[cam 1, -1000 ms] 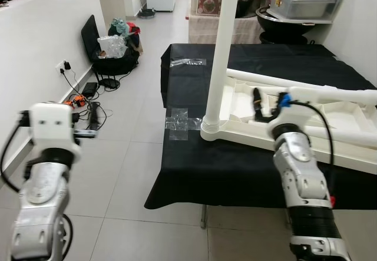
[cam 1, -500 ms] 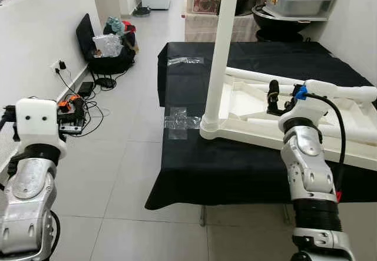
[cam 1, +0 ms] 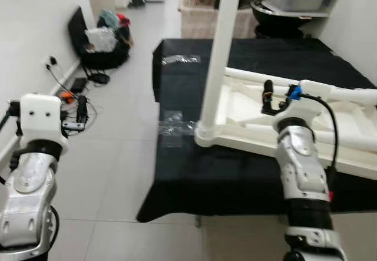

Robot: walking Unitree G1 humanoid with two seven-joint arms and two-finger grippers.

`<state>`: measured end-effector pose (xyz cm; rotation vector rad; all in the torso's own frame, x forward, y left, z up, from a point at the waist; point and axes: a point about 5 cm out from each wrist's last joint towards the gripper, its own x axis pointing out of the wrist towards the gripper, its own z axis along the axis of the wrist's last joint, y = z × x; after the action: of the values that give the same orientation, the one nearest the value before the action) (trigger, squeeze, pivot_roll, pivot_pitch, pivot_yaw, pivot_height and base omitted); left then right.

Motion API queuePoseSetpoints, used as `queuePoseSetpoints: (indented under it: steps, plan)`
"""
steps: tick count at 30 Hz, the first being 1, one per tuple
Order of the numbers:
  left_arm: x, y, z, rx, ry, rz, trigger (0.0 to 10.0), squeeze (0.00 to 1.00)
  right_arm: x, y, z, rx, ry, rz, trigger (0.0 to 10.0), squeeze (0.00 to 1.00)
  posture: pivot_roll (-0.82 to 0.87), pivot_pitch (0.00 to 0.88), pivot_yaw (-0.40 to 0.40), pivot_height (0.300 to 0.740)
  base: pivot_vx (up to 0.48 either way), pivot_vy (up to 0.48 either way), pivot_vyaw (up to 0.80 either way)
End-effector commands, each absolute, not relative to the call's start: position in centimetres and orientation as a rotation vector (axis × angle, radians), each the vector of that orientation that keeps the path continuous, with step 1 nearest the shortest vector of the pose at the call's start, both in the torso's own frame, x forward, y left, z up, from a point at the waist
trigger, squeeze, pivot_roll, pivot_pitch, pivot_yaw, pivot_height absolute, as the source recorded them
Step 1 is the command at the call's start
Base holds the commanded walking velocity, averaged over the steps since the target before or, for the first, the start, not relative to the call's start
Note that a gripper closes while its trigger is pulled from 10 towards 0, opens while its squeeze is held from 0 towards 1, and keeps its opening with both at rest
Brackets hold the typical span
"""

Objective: Building children table

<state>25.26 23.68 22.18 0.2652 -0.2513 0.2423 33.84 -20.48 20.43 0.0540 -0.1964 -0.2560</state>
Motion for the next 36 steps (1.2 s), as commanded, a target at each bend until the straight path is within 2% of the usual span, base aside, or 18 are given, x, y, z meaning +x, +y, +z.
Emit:
queuePoseSetpoints:
  steps: [1,6,14,15,22,24,25,27,32,33,36]
  plan:
    - [25.5,23.7,22.3,0.268,-0.255,0.235,10.0,0.00,33.7,-20.8,20.7,0.052,-0.204,-0.278,10.0,0.00,0.07,0.031,-0.049,0.740,0.300,0.000,0.00]
    - [25.6,23.6,22.1,0.257,-0.249,0.223,10.0,0.00,33.7,-20.9,20.8,0.051,-0.207,-0.282,10.0,0.00,0.07,0.034,-0.049,0.740,0.302,0.000,0.00]
    - [25.5,22.6,21.0,0.199,-0.207,0.177,10.0,0.00,33.9,-21.3,20.7,0.055,-0.196,-0.272,10.0,0.00,0.07,0.036,-0.048,0.740,0.000,0.000,0.00]
    - [25.3,21.2,19.9,0.172,-0.174,0.095,10.0,0.00,34.4,-21.4,20.2,0.057,-0.171,-0.221,10.0,0.00,0.07,0.034,-0.045,0.740,0.000,0.000,0.00]
    - [24.3,18.1,17.1,0.094,-0.077,-0.077,10.0,0.00,35.1,-22.2,19.4,0.058,-0.115,-0.065,10.0,0.00,0.07,0.033,-0.047,0.740,0.000,0.000,0.00]
    - [23.4,16.4,15.9,0.065,-0.034,-0.196,10.0,0.00,35.5,-23.2,19.3,0.007,-0.075,0.025,10.0,0.00,0.07,0.034,-0.054,0.740,0.000,0.000,0.00]
    - [23.4,16.4,15.9,0.065,-0.034,-0.196,10.0,0.00,35.5,-23.2,19.3,0.007,-0.075,0.025,10.0,0.00,0.07,0.034,-0.054,0.740,0.000,0.000,0.00]
    - [22.3,14.7,14.9,0.041,0.006,-0.323,10.0,0.00,35.9,-25.0,19.8,-0.010,-0.038,0.066,10.0,0.00,0.07,0.036,-0.056,0.740,0.000,0.000,0.00]
    - [21.6,13.6,14.2,0.038,0.034,-0.374,10.0,0.00,36.2,-26.0,20.2,-0.044,-0.012,0.086,10.0,0.00,0.06,0.038,-0.054,0.740,0.000,0.000,0.00]
    - [21.2,12.9,14.1,0.017,0.041,-0.397,10.0,0.00,36.3,-26.2,20.2,-0.100,-0.001,0.107,10.0,0.00,0.06,0.040,-0.057,0.740,0.000,0.000,0.00]
    - [20.2,11.2,13.6,-0.004,0.057,-0.459,10.0,0.00,36.4,-26.1,19.9,-0.105,0.070,0.256,10.0,0.00,0.07,0.041,-0.064,0.740,0.000,0.000,0.00]
